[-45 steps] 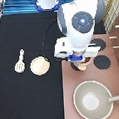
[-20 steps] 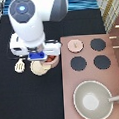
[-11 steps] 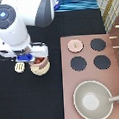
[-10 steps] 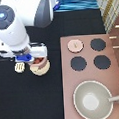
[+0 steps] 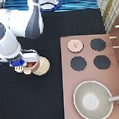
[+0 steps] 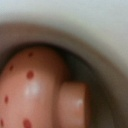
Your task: Take the lid off the pot, put the pot on the plate, and use the tool to push the pot to the front of the table.
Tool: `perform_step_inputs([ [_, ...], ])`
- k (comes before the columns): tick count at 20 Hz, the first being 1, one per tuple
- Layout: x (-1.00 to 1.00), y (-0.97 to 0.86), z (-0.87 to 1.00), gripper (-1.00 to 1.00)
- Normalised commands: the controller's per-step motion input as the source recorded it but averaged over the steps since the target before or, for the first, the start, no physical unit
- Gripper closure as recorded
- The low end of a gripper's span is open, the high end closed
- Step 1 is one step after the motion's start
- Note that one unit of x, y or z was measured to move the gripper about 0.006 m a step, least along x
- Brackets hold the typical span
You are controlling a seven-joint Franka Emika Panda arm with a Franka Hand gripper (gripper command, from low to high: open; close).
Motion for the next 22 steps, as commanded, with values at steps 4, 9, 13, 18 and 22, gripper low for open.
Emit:
perform_step_inputs([
  [4,-0.16,0.08,-0.44,1.0],
  [9,-0.26,0.11,-0.46,1.0],
  [13,-0.34,0.16,-0.42,1.0],
  [18,-0.68,0.23,-0.25,1.0],
  [22,-0.92,0.22,-0.11,1.0],
])
